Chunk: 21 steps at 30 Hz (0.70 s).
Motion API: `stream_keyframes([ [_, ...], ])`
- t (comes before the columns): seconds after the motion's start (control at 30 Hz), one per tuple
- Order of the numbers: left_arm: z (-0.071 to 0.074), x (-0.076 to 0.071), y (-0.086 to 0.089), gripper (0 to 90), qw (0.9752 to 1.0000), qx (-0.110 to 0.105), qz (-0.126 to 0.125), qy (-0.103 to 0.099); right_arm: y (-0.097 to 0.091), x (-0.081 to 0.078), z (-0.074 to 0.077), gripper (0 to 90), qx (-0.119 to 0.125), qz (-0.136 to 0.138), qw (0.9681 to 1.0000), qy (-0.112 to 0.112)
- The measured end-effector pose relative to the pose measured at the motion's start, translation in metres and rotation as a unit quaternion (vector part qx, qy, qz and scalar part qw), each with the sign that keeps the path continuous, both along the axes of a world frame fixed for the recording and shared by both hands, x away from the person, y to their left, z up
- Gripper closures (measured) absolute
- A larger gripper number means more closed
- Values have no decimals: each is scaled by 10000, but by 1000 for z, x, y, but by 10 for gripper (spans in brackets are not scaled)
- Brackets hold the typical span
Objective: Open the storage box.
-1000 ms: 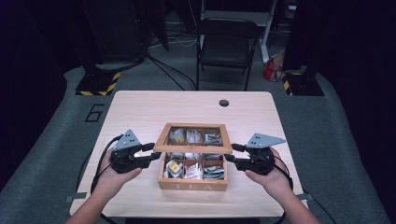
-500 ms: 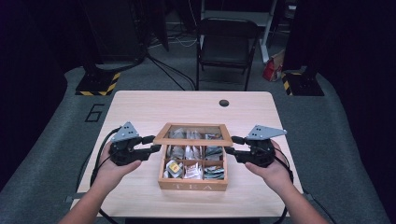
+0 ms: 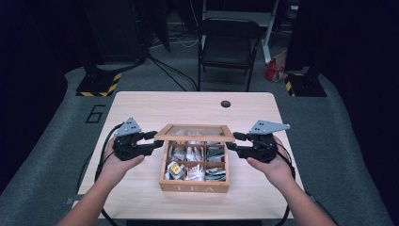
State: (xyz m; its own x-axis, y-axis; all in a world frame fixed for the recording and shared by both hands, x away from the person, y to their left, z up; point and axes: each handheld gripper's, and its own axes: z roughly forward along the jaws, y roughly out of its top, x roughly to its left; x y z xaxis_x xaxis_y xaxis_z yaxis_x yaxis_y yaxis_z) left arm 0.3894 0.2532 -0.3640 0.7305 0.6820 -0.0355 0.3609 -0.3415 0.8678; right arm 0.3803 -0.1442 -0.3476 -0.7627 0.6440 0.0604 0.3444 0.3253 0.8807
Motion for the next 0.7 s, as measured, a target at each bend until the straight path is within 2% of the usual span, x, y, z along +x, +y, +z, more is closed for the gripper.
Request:
stream_keyframes([
  [0.27, -12, 16, -3, 551, 9999, 55, 96, 87, 0, 3, 3, 522, 22, -2, 10000, -20],
  [0.4, -13, 21, -5, 552, 9999, 40, 160, -24, 0, 5, 4, 523, 32, -3, 10000, -27],
  [0.57, -15, 25, -7, 558, 9998, 34, 207, 12, 0, 6, 5, 522, 28, -6, 10000, -39],
  [0.7, -15, 29, -7, 572, 9996, -12, 271, -39, 0, 7, 6, 523, 56, -18, 10000, -42],
])
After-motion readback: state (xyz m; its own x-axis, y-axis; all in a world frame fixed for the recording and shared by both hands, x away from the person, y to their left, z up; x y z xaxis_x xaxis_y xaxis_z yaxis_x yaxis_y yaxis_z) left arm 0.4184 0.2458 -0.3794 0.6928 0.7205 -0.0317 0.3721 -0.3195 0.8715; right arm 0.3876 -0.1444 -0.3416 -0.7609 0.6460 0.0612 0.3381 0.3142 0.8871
